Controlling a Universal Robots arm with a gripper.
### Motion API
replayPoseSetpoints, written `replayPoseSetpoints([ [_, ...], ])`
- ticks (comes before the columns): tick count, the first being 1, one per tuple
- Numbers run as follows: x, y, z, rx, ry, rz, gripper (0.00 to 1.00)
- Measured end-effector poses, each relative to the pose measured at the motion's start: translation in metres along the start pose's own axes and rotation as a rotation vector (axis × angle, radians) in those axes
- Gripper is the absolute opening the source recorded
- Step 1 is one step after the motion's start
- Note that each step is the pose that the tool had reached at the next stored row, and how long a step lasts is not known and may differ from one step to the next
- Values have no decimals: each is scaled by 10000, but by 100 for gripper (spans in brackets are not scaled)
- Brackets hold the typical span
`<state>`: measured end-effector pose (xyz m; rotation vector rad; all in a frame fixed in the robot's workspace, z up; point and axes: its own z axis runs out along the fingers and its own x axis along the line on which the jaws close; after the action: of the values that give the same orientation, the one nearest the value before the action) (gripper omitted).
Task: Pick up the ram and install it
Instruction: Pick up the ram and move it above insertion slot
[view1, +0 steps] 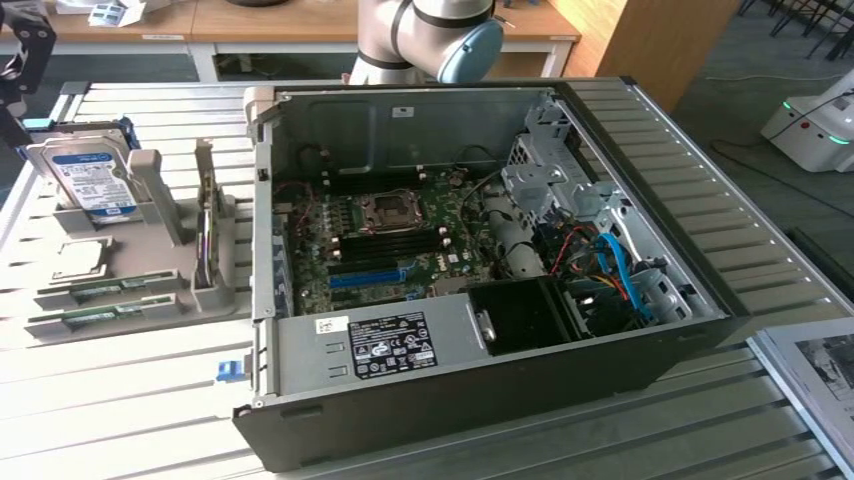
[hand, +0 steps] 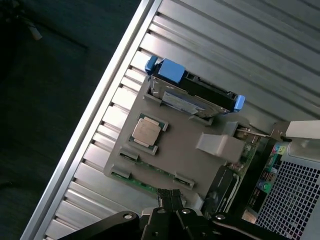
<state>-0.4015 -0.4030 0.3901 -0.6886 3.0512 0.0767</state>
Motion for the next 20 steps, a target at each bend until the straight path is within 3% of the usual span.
replayPoseSetpoints([
  [20, 0, 0, 4, -58, 112, -2473, 10],
])
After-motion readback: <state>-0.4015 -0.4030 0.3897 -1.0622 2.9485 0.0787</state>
